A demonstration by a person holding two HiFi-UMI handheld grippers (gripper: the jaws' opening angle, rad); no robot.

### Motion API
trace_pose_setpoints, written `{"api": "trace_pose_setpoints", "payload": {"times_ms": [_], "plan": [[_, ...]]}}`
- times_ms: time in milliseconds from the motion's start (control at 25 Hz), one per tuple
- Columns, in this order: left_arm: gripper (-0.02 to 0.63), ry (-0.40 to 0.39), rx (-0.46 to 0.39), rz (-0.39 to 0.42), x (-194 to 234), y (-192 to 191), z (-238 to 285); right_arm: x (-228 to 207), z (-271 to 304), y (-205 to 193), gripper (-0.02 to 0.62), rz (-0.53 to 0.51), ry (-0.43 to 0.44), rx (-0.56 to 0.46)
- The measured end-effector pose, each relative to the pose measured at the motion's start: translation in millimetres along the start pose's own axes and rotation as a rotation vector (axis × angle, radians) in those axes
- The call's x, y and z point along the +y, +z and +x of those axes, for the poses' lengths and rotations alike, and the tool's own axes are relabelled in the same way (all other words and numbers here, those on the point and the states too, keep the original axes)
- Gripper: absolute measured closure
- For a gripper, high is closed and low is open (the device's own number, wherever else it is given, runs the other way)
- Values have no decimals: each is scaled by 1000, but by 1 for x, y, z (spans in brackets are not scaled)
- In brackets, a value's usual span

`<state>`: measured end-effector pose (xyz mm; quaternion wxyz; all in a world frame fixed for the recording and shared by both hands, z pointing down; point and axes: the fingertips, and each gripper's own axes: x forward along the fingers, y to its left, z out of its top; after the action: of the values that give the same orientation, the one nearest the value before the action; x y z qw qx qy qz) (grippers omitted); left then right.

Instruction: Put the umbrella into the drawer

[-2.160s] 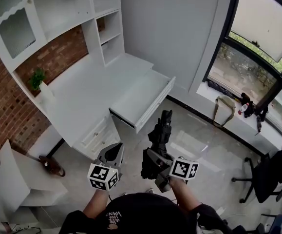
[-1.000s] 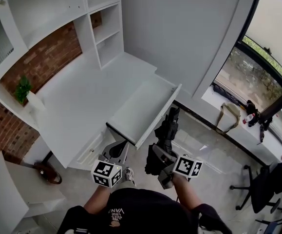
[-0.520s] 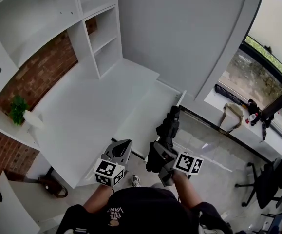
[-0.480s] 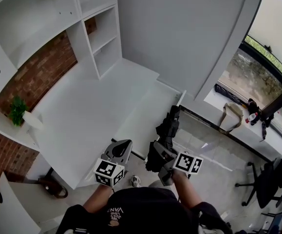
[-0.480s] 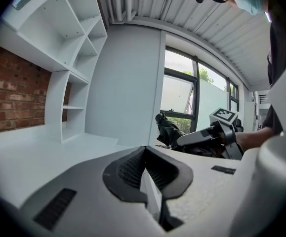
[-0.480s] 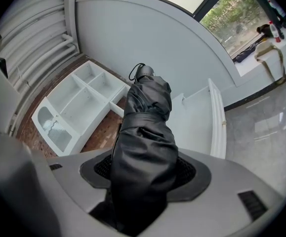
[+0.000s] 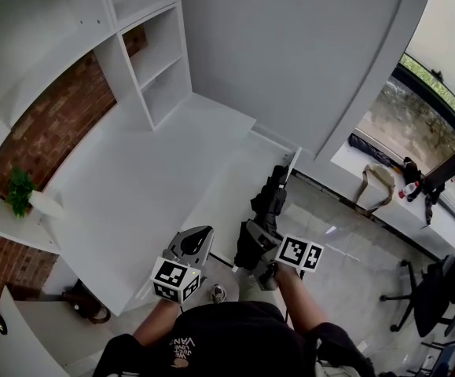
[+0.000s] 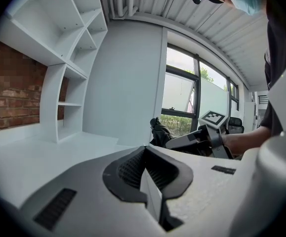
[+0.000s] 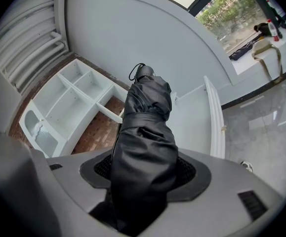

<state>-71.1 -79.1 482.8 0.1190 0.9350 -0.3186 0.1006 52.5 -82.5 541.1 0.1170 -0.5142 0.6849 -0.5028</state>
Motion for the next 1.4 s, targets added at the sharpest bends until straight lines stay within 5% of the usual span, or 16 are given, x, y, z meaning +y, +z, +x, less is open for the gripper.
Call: {"api": "trace_pose_setpoints", "payload": {"times_ms": [760,1400], "plan": [[600,97,29,-56,60,11,137,-110,151,105,321,28,-126,149],[600,152,85,-96,99,-6,202,-210,251,108,321,94,-308,280]]}}
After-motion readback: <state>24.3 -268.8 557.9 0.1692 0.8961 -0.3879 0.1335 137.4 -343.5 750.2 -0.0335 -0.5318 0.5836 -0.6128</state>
